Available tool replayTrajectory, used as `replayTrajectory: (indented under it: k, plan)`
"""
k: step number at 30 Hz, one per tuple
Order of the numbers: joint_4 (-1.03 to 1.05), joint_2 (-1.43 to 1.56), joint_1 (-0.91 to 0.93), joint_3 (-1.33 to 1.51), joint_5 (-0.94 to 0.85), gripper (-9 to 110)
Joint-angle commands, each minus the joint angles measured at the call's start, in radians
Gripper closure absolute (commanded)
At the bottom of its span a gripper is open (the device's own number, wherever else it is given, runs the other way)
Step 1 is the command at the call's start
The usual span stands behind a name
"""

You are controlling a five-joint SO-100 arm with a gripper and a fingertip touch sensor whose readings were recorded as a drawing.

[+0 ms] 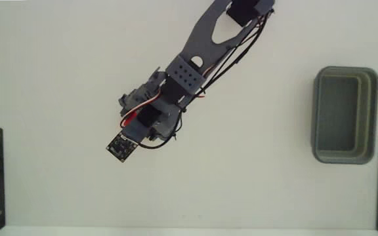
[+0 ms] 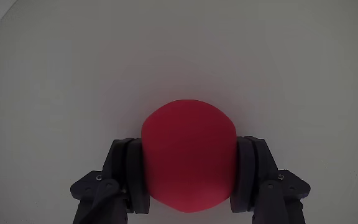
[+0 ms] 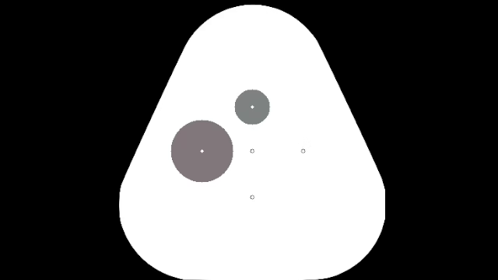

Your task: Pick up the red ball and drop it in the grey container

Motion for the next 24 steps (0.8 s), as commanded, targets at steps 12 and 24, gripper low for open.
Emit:
replayTrajectory:
  k: [12, 24]
  plan:
    - [0.141, 0.045, 0.020, -0.154, 0.005, 32]
    - [0.268, 0.037, 0.020, -0.289, 0.005, 32]
